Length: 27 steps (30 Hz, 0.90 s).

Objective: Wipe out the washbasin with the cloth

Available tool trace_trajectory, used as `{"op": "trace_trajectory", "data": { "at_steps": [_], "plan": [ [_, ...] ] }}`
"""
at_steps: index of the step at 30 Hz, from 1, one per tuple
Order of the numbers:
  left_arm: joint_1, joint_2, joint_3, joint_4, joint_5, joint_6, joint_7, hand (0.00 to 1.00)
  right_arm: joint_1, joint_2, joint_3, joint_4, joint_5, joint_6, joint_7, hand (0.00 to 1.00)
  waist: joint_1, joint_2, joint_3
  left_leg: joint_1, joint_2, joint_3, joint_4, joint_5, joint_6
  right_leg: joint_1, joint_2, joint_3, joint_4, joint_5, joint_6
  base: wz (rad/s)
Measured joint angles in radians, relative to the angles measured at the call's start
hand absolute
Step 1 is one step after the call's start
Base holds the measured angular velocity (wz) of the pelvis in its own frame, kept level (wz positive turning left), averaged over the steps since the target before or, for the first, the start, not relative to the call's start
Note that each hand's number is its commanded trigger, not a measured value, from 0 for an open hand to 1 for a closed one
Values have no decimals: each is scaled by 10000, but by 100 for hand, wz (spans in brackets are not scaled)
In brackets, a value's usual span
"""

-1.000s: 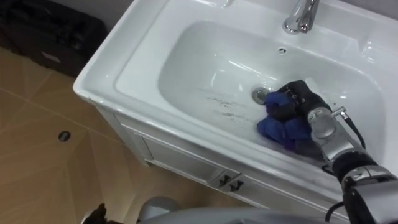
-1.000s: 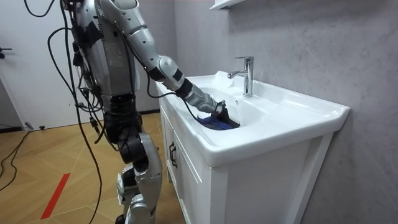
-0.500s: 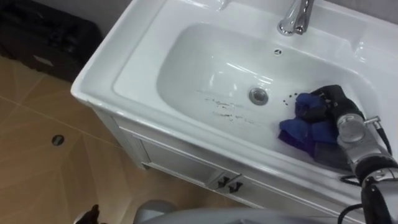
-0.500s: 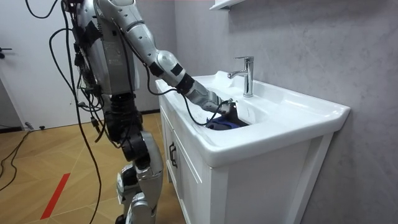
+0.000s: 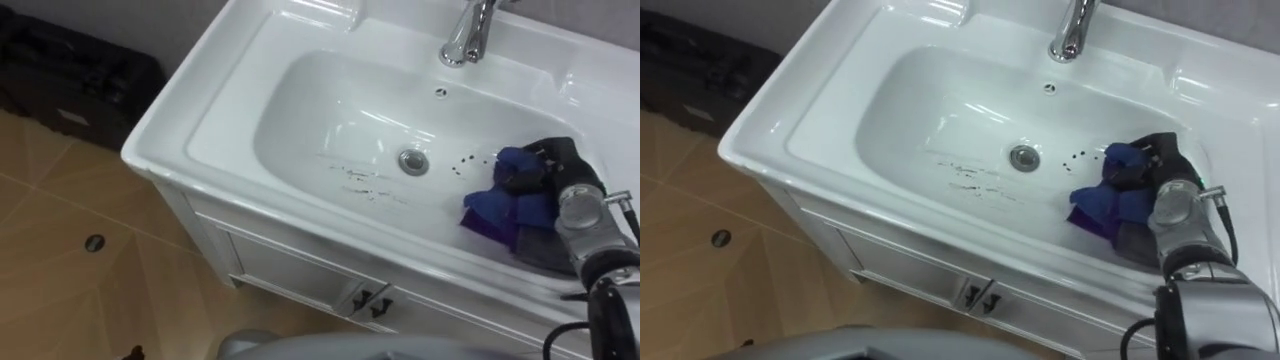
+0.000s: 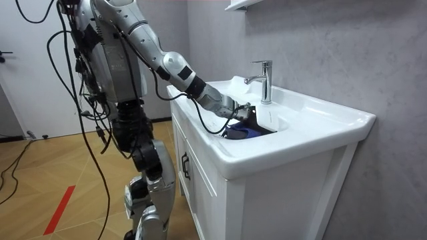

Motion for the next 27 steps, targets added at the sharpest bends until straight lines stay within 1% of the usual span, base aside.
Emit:
{"op": "trace_trajectory", "data": {
  "at_steps": [4,9,12,13,15,16,18,20,22,23,25,27],
  "plan": [
    [186,1,215,-10,391,44,-4,0,-42,-6,-20,16,-3,14,-19,100,-74,0,-3,53,-28,-15,-30,9,16,48,-29,-16,-3,-14,23,1],
    [180,1,222,-37,609,52,-10,0,-60,-16,-20,12,-41,24,-114,100,-116,-3,-6,46,-63,1,-39,26,46,38,-71,-12,3,-20,44,0],
    [200,-1,222,-142,635,59,-31,0,-96,-17,-20,11,-108,35,-114,100,-119,-12,-26,36,-71,26,-97,41,69,-27,-83,27,27,-24,53,-4],
    [211,0,222,-155,624,62,-30,0,-102,-18,-19,12,-116,52,-114,100,-119,-3,-48,41,-75,33,-114,42,71,-35,-84,53,27,-21,60,-4],
    [211,-3,211,-164,609,131,-30,0,-186,-18,-15,13,-117,146,-114,100,-124,17,-68,35,-84,50,-126,51,86,-88,-97,100,65,-23,66,-6],
    [210,-5,191,-185,582,206,-30,0,-284,-18,-11,13,-116,234,-114,100,-130,40,-66,22,-90,62,-128,58,98,-148,-111,159,136,-25,69,-7],
    [209,-5,162,-185,579,240,-31,0,-399,-23,5,9,-75,383,-114,100,-126,84,-59,22,-110,85,-137,64,109,-179,-126,223,151,-24,71,-9],
    [208,-25,150,-184,587,251,-30,0,-636,-30,22,1,-64,547,-115,100,-27,130,-51,-51,-104,285,-152,71,121,-368,-127,414,226,-20,77,-22],
    [208,-80,148,-187,623,251,-18,0,-889,-32,22,2,-30,587,-115,100,-29,165,-60,-168,-107,411,-89,78,133,-626,-143,553,382,-18,75,-21],
    [204,-127,143,-195,675,254,-16,0,-1019,-45,22,1,-19,613,-114,100,-37,199,-44,-205,-104,485,-63,83,140,-683,-150,603,405,-15,70,-19],
    [199,-152,131,-243,680,256,-21,0,-1135,-62,34,2,-17,653,-113,100,-30,222,-42,-256,-98,553,-65,88,148,-790,-158,688,491,-15,69,-11],
    [148,-156,109,-278,669,257,-30,0,-1271,-94,108,2,-14,787,-111,100,-27,270,-13,-302,-91,573,-68,88,149,-814,-157,733,494,-12,64,-5]
  ]
}}
